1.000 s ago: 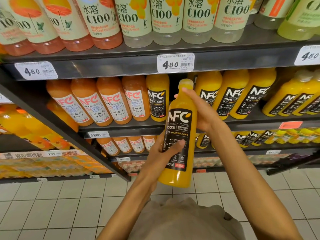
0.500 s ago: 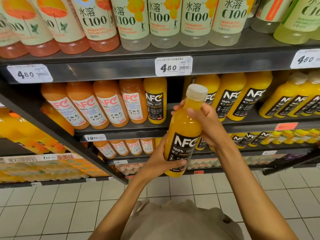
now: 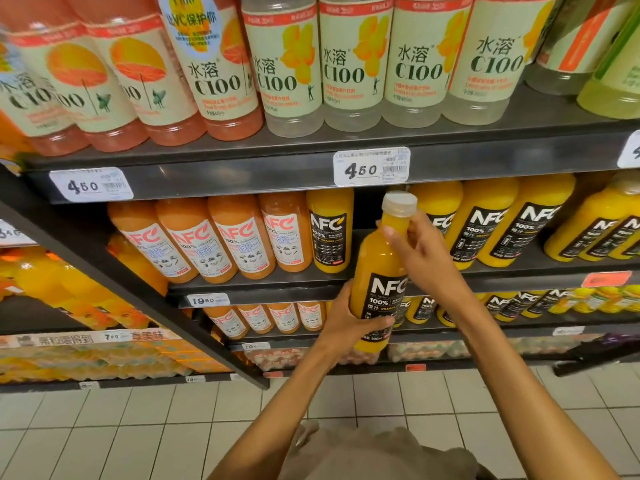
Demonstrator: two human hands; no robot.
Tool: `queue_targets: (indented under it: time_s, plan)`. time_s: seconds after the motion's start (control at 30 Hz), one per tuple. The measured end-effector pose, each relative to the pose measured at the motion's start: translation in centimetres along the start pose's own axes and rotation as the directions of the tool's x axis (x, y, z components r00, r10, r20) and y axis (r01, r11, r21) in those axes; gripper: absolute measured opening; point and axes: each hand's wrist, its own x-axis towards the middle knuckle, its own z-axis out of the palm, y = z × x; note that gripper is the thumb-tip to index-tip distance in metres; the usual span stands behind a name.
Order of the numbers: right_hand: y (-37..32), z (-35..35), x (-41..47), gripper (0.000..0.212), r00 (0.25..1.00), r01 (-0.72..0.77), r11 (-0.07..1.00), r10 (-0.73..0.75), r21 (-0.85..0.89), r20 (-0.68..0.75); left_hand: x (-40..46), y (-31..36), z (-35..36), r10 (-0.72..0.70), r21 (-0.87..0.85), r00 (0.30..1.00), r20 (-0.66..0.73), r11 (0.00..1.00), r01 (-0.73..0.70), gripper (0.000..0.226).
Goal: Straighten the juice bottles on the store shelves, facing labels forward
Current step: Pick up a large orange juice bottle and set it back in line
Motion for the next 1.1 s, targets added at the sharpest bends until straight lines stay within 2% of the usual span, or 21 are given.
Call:
queue_targets:
  time_s: [0.13,0.27,0.37,0.43,0.5,0.6,0.67,0.73,0.8,1.0,1.1]
  plan:
    - [-0.6,-0.4,2.0,0.034,0.994,-0.037,0.999,0.037,-0.005,-0.107,2.4,1.7,-0.3,0.044,0.042,0.999,-0.006,0.998,-0.044,0.085]
    - [-0.9,-0.7,3.0,0.041,0.987,-0.048,0.999,0.044,-0.024,-0.152,4.4,3.0,0.3,0.061,0.122,0.991,-0.116,0.991,-0.047,0.089]
    - [-0.9,-0.5,3.2,0.04,0.988,-0.049,0.998,0.043,-0.033,-0.15,5.0,3.5,1.0,0.126,0.159,0.966,-0.226,0.983,-0.091,0.076]
    - [-0.6,-0.3,3.4,0.03,0.984,-0.067,0.997,0.062,-0.024,-0.168,5.1,3.3,1.8,0.145,0.115,0.948,-0.282,0.986,-0.117,0.068]
    - [-0.4,0.0,3.7,0.023,0.98,-0.094,0.995,0.086,-0.038,-0.178,5.2,3.2,2.7,0.079,0.074,0.93,-0.358,0.996,-0.056,0.072]
    - [-0.2,0.1,4.4,0.033,0.983,-0.114,0.988,0.098,-0.101,-0.156,5.5,2.9,3.5,-0.062,0.026,0.89,-0.452,0.996,0.082,0.075]
    - [-0.3,0.1,4.7,0.042,0.99,-0.086,0.988,0.069,-0.131,-0.123,5.7,2.8,3.7,-0.179,-0.068,0.88,-0.44,0.984,0.166,0.077]
    - [-0.4,0.0,5.2,0.031,0.995,-0.039,0.988,0.025,-0.151,-0.094,6.0,2.7,3.8,-0.254,-0.227,0.884,-0.392,0.958,0.175,0.076]
    - [-0.7,-0.1,5.5,0.022,0.996,-0.013,0.979,-0.006,-0.203,-0.09,6.4,2.7,3.7,-0.289,-0.313,0.883,-0.37,0.934,0.175,0.074]
    - [-1.2,-0.5,5.2,0.025,0.976,0.081,0.898,-0.159,-0.433,-0.148,7.5,3.2,4.2,-0.288,-0.379,0.906,-0.311,0.912,0.16,0.071]
    - [-1.3,-0.2,5.3,0.024,0.966,0.092,0.892,-0.187,-0.443,-0.177,7.7,3.4,4.1,-0.275,-0.377,0.914,-0.299,0.914,0.152,0.067]
